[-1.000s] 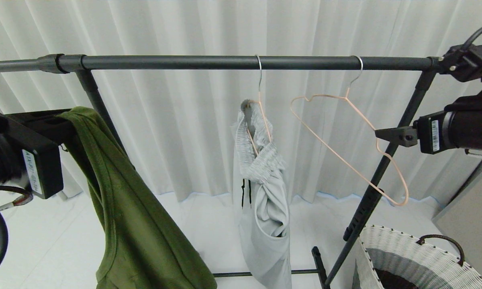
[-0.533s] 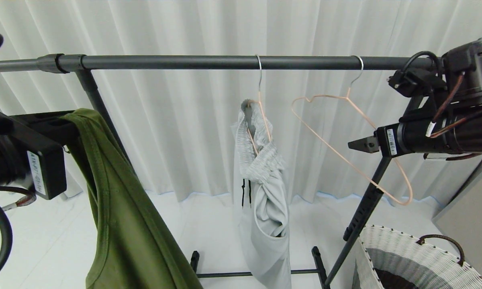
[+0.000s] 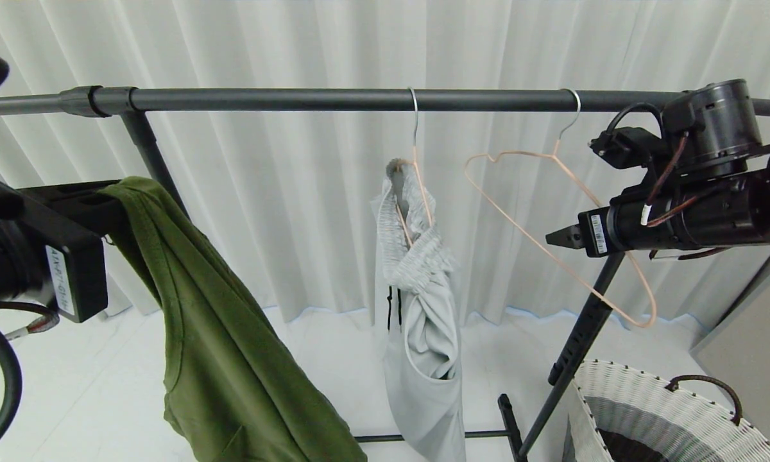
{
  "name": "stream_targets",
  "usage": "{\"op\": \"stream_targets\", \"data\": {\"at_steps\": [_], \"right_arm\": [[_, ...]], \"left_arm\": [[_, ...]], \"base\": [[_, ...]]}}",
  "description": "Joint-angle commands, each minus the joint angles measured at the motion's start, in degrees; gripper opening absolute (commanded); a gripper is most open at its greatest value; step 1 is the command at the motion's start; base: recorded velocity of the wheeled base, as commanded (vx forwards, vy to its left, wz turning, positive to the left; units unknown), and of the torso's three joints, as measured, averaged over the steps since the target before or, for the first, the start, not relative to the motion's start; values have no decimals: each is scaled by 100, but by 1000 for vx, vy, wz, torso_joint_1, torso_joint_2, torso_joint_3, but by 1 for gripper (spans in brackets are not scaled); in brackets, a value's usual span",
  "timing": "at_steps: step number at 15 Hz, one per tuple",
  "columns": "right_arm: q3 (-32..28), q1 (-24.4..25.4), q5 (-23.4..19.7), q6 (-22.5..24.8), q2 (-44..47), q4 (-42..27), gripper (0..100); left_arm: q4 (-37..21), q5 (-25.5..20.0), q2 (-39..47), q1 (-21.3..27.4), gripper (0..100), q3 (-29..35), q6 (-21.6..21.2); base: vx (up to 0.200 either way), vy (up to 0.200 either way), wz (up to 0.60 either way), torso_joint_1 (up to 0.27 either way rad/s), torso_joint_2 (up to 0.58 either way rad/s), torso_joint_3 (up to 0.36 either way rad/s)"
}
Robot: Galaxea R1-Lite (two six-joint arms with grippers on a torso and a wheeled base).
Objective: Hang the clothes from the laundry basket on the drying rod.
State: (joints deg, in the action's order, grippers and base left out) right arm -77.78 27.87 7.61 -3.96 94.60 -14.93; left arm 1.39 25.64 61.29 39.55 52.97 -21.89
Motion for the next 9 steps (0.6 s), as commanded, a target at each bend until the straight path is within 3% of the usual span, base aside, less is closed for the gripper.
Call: {"op": "stream_targets", "data": {"at_steps": [1, 9], "right_arm": [[-10, -1, 39, 1, 23, -1, 0], [-1, -1, 224, -8, -108, 8, 0]], "left_arm": [[2, 3, -3, 0, 0, -6, 1], [2, 3, -21, 0, 0, -41, 19]], "base": [[0, 0, 0, 0, 0, 0], [0, 0, 0, 0, 0, 0]]}}
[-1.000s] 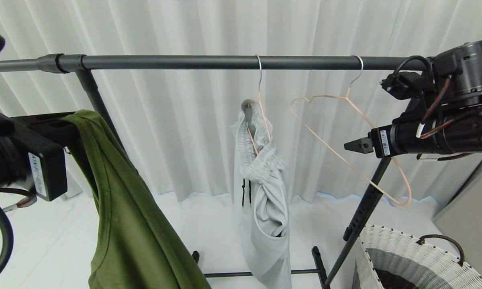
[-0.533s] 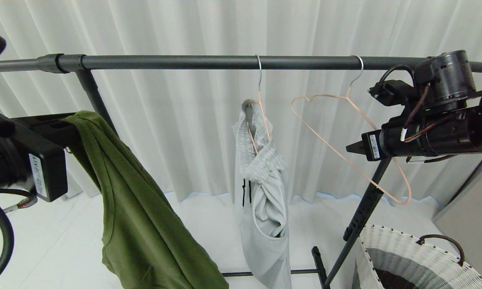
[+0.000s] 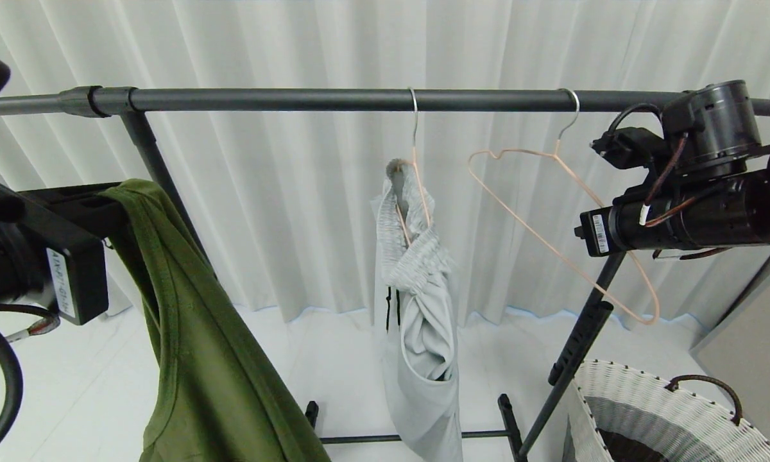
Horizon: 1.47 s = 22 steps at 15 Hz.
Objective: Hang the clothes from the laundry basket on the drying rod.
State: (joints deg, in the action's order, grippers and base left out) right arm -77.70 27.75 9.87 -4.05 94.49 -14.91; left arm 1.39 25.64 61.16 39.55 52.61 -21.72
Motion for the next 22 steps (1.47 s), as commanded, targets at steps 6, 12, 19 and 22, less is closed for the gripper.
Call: {"op": "stream_targets", "data": {"at_steps": [6, 12, 19, 22], "right_arm": [[62, 12, 6, -8, -572, 41, 0], [695, 302, 296, 0, -1521, 41, 0], [1882, 803, 524, 141, -2514, 146, 0], [2470, 873, 515, 343, -2664, 841, 0]], "left_arm": [[2, 3, -25, 0, 0, -111, -16], [2, 3, -52, 0, 0, -120, -34], [2, 12, -8, 0, 0, -155, -139], [2, 12, 1, 0, 0, -173, -139]], "base": [[0, 0, 0, 0, 0, 0], [0, 0, 0, 0, 0, 0], [-143, 0, 0, 1, 1, -1], [-200, 0, 0, -2, 2, 4]]}}
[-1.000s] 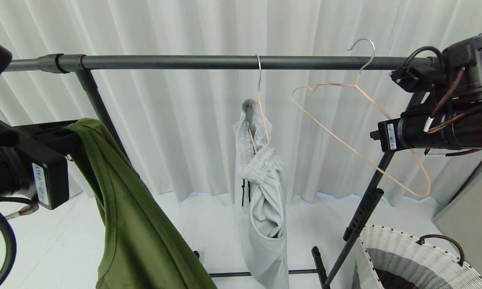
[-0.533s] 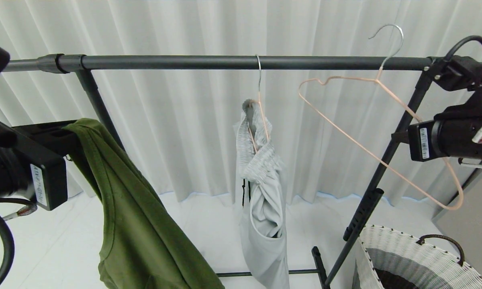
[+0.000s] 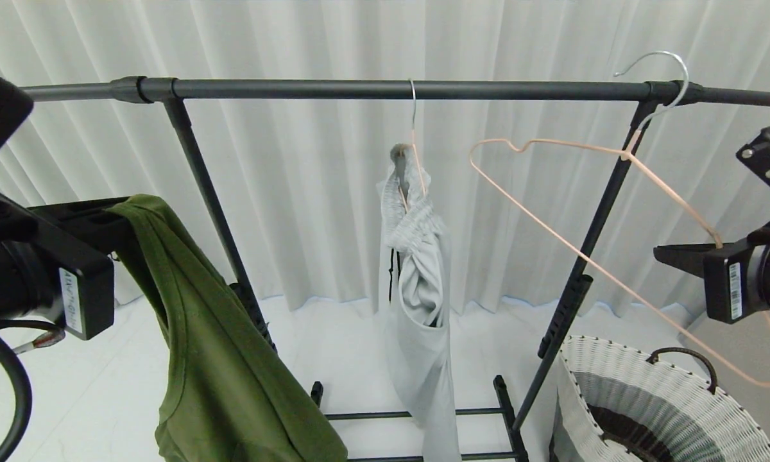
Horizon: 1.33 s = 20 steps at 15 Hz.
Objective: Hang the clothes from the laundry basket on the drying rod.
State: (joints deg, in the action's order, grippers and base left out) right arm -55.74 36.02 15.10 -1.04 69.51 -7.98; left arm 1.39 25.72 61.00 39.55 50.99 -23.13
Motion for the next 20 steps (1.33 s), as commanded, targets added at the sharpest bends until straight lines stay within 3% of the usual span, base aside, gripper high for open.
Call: {"op": "stream_targets", "data": {"at_steps": [1, 6, 10, 14, 20], "right_arm": [[379, 72, -16, 42, -183, 333, 0], [1003, 783, -60, 16, -368, 1326, 0], [1592, 1812, -69, -19, -693, 1326, 0], [1680, 2489, -60, -230, -676, 1326, 0], [1671, 2612, -69, -239, -509, 1343, 0]], "left_arm": [[2, 3, 35, 0, 0, -46, 1], [2, 12, 254, 0, 0, -81, -8], [2, 240, 957, -26, 0, 288, 115], [-7, 249, 1907, -87, 0, 1176, 968], [-7, 249, 2390, 36, 0, 1923, 1829]], "base": [[-200, 0, 0, -2, 7, 2], [0, 0, 0, 0, 0, 0], [0, 0, 0, 0, 0, 0], [0, 0, 0, 0, 0, 0], [0, 0, 0, 0, 0, 0]]}}
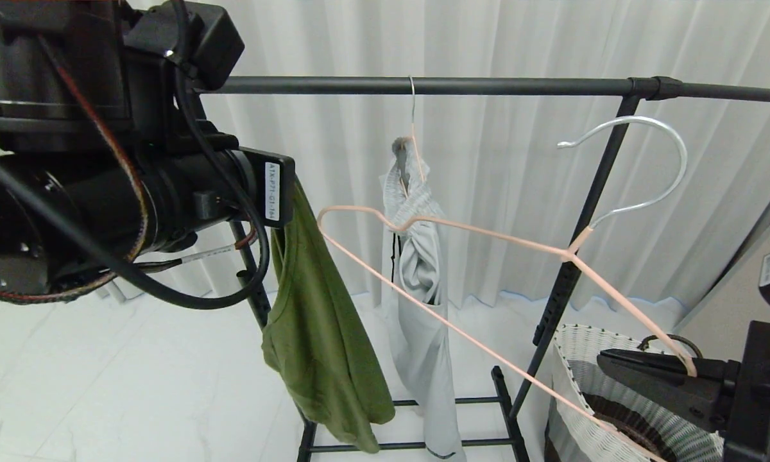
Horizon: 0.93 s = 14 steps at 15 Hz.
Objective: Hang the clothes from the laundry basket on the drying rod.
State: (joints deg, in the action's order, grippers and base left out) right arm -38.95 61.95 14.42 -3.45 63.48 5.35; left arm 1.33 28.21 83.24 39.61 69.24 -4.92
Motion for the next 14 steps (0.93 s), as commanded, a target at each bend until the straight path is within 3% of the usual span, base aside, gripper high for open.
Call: {"op": "stream_targets", "data": {"at_steps": [1, 5, 14], "right_arm": [[-7, 80, -1, 2, 121, 10, 0], [-25, 467, -1, -51, 147, 19, 0], [-51, 968, -1, -147, 165, -8, 0]], "left_arm": [[-1, 9, 166, 30, 0, 89, 18], [-1, 405, 307, 21, 0, 107, 27], [-1, 475, 395, -76, 0, 133, 0]], "base": [[0, 0, 0, 0, 0, 0], [0, 0, 0, 0, 0, 0], [0, 0, 0, 0, 0, 0]]}}
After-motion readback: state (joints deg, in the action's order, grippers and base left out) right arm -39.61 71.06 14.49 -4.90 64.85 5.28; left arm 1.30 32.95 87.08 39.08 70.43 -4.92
